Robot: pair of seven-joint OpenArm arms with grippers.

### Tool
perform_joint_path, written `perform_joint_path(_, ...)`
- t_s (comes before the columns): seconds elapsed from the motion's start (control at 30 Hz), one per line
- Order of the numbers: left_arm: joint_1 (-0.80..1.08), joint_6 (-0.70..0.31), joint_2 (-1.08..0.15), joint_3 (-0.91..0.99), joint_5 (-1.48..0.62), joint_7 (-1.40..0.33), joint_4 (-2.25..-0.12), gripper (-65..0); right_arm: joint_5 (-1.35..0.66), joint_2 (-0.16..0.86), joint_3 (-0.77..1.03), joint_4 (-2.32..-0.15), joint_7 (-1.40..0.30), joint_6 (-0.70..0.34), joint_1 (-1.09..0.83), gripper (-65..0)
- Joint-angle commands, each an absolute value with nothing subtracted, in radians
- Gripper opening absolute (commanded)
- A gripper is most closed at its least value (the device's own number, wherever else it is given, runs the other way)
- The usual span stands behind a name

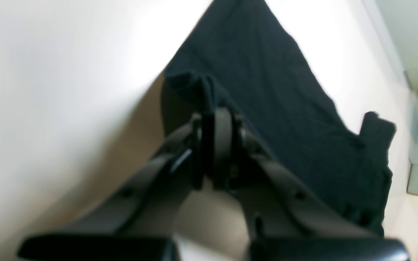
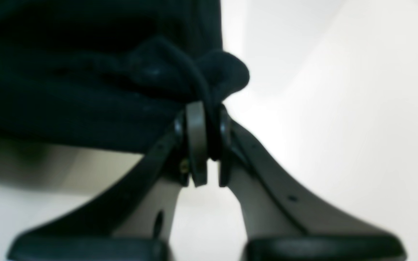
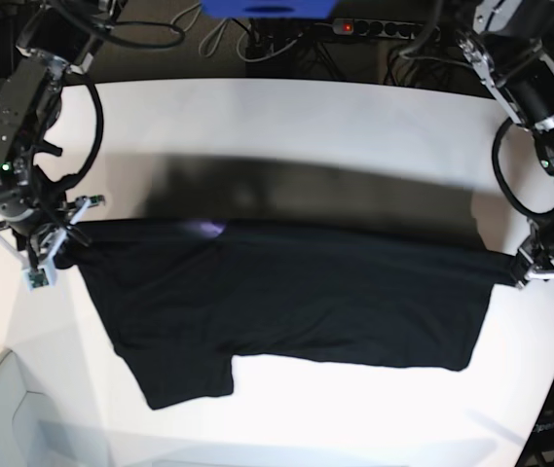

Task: Layout the t-shirt on the table in an organized manner, then fold the t-shirt properly
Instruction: 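Lay the folded edge down with both grippers and pull it taut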

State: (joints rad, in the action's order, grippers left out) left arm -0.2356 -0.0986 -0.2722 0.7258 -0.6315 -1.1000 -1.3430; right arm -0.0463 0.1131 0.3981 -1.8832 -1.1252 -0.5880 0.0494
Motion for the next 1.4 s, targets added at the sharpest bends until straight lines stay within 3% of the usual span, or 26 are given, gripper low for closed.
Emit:
perform_joint_path(0.0,-0.246,-0.099,-0.295,0.731,-0.641,-1.079,-1.365,-65.0,-0.044,0.125,0.404,-1.902,-1.113,-0.590,0.058,-65.0)
perform_joint_path(0.27,-0.145,-0.099,-0.295,0.731,-0.639,-1.072,-1.365,-65.0,-0.045,0.122,0.406,-1.906,-1.096,-0.591,-0.079,-65.0)
perform_joint_path(0.67,0.073,-0.105,-0.286,0.725,-0.641,-1.076,-1.372,-65.0,-0.044,0.039,0.473,-1.902,-0.707,-0.591,-0.389,-65.0)
perform_joint_path(0.77,0.124,-0.176,-0.275,0.725,-0.638,-1.072,-1.412,-65.0,-0.044,0.038,0.487,-1.902,-0.645,-0.591,-0.433,-65.0)
perform_joint_path(0.93,0.153,-0.266,-0.263,0.725,-0.630,-1.079,-1.440,-65.0,-0.044,0.036,0.492,-1.880,-0.638,-0.591,-0.450,-65.0)
perform_joint_path(1.37,0.213,-0.268,-0.269,0.730,-0.639,-1.082,-1.440,-65.0,-0.044,0.035,0.493,-1.867,-0.631,-0.591,-0.483,-65.0)
